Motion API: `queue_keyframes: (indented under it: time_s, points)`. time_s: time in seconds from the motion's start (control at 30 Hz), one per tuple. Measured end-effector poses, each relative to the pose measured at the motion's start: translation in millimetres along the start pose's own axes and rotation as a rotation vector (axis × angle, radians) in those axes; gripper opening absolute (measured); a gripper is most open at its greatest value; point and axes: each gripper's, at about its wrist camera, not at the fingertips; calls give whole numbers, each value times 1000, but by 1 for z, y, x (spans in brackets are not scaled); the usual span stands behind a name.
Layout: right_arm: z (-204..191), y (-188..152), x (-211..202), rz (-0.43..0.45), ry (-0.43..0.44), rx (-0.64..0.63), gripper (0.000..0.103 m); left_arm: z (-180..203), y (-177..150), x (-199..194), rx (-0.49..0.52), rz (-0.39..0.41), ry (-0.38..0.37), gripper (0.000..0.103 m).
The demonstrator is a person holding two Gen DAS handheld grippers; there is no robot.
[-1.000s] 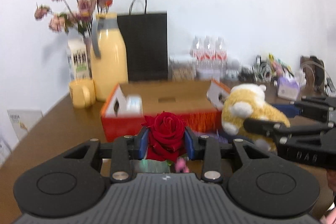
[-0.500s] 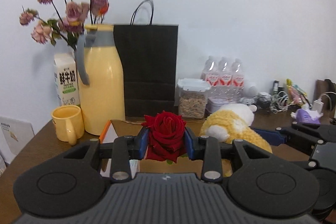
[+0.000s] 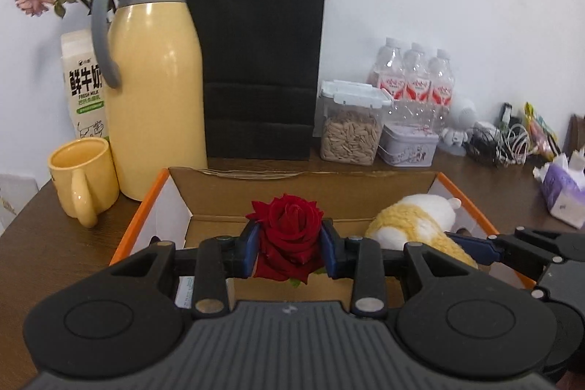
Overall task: Organize objects
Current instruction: 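Place the rose and plush toy into the box and open both grippers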
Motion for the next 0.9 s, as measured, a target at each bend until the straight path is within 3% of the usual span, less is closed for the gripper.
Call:
queue_keyframes:
  time_s: [0.07, 0.13, 0.17, 0.2, 0.23, 0.27, 0.63, 0.9]
  points:
    - [-2, -2, 0, -8, -7, -8, 45, 3, -1, -1, 12, -6, 6, 46]
    - [-2, -2, 0, -19, -17, -14, 50, 7, -2, -4, 27, 2, 21, 69]
    - [-2, -3, -1, -22, -22, -14, 57, 8, -1, -6, 37, 13, 30, 90]
    - [-2, -2, -2, -24, -27, -13, 67, 9, -1, -7, 42, 26, 37, 103]
    - [-2, -2, -3, -22, -30, -11, 91, 11, -1, -9, 48, 41, 42, 103]
    - [-2, -1, -5, -17, -32, -7, 103, 11, 0, -10, 53, 44, 42, 103]
    - [6, 6, -14, 3, -35, 13, 103, 10, 6, -19, 33, 68, 56, 103]
    - [15, 9, -47, 63, -57, 21, 103, 21, 11, -54, 47, 136, 63, 103]
Point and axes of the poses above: each gripper's, at about its wrist camera, not at the fingertips, and x roughly the way its jaws point, z to its right, y to its top, and after that the axes turned 15 degrees about -y, right-handed
